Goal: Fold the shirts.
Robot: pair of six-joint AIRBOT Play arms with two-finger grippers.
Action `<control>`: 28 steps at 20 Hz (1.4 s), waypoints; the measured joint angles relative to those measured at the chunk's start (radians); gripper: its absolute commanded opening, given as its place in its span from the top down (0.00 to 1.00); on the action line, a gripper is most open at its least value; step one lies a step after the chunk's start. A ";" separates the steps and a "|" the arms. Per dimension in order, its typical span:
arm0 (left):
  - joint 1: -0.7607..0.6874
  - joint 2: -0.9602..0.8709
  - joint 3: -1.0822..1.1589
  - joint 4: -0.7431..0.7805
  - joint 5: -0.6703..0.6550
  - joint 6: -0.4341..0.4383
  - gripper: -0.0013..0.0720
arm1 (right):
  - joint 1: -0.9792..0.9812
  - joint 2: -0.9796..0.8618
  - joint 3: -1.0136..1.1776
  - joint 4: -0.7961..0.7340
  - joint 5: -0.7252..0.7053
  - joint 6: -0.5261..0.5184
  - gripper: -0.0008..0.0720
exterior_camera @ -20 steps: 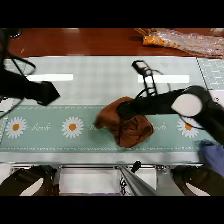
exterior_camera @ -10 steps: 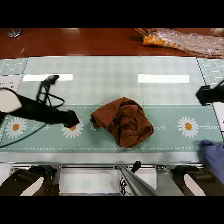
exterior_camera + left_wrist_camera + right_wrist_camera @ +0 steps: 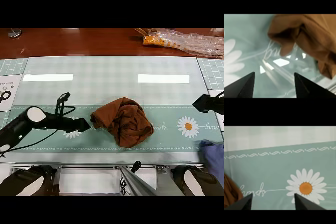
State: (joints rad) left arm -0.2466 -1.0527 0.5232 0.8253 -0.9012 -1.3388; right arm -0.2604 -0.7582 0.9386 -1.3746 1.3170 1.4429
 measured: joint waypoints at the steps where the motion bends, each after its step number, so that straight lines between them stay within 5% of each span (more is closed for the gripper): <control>1: 0.000 -0.032 -0.004 -0.041 0.026 0.031 0.23 | -0.003 0.000 -0.005 0.008 0.002 0.000 0.17; 4: 0.000 -0.134 -0.003 -0.176 0.069 0.135 0.25 | -0.008 0.000 -0.012 0.019 0.010 -0.002 0.17; 6: 0.000 -0.192 0.011 -0.250 0.087 0.201 0.38 | -0.010 0.000 -0.014 0.026 0.019 0.002 0.17; 10: 0.000 -0.274 0.060 -0.319 0.129 0.276 0.96 | -0.011 0.000 -0.016 0.029 0.037 0.013 0.17; 19: 0.002 -0.309 0.113 -0.327 0.042 0.313 0.96 | -0.012 0.000 -0.068 0.055 0.066 0.019 0.17; 28: 0.002 -0.280 0.116 -0.286 -0.006 0.316 0.96 | -0.010 0.000 -0.523 0.506 -0.027 -0.035 0.17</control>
State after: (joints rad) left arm -0.2443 -1.3323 0.6392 0.5388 -0.9077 -1.0225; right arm -0.2703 -0.7582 0.4156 -0.8684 1.2900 1.4075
